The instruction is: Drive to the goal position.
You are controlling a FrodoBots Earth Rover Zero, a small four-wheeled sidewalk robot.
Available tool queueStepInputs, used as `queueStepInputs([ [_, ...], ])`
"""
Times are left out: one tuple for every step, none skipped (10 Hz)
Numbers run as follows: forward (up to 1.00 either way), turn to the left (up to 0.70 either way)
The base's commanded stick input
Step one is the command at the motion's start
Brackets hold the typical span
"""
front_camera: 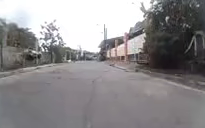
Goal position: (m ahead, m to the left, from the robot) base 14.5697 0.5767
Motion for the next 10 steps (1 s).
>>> queueStepInputs([
  [1.0,-0.08],
  [1.0,0.05],
  [1.0,0.05],
  [1.0,0.05],
  [1.0,0.05],
  [1.0,0.05],
  [1.0,0.05],
  [1.0,0.05],
  [1.0,0.05],
  [1.0,0.05],
])
